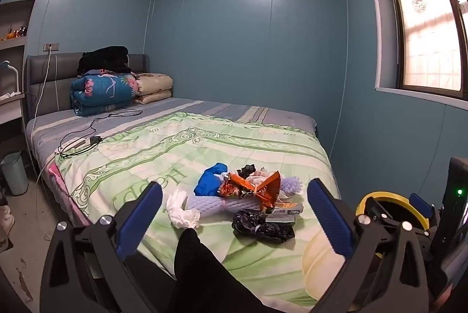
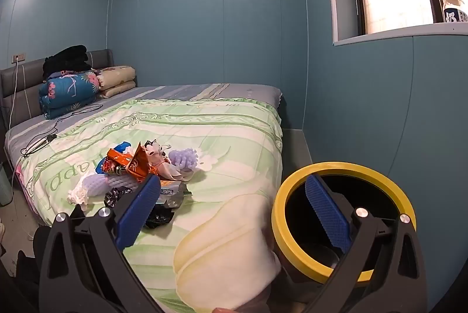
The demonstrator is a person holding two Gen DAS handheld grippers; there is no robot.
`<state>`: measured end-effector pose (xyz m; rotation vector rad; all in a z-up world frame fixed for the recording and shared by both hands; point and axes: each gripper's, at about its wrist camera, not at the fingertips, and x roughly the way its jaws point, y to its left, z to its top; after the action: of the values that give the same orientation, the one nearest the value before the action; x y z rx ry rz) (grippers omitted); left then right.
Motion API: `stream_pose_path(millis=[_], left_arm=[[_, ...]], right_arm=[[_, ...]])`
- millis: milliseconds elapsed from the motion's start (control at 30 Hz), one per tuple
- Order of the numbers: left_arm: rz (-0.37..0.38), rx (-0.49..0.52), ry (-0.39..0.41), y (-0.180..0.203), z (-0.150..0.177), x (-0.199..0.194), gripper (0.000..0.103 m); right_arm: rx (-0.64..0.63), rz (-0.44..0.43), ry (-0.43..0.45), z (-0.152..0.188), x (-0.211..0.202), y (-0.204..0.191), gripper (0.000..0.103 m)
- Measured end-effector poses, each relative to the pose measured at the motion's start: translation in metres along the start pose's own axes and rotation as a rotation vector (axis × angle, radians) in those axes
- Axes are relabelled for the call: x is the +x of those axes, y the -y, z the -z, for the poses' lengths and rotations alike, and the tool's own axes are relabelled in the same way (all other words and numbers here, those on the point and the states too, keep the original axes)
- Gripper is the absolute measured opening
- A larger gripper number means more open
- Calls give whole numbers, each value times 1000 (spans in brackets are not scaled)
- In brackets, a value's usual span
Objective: Collect trash
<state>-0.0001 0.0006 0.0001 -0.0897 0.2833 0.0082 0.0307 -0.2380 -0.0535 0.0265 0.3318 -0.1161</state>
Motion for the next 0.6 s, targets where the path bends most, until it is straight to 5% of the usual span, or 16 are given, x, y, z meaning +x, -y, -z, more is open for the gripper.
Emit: stream_pose_path(millis=[600], left_arm=[[0, 0, -20, -5, 4, 3, 96]], right_arm=[[3, -2, -7, 1, 3, -1, 95]])
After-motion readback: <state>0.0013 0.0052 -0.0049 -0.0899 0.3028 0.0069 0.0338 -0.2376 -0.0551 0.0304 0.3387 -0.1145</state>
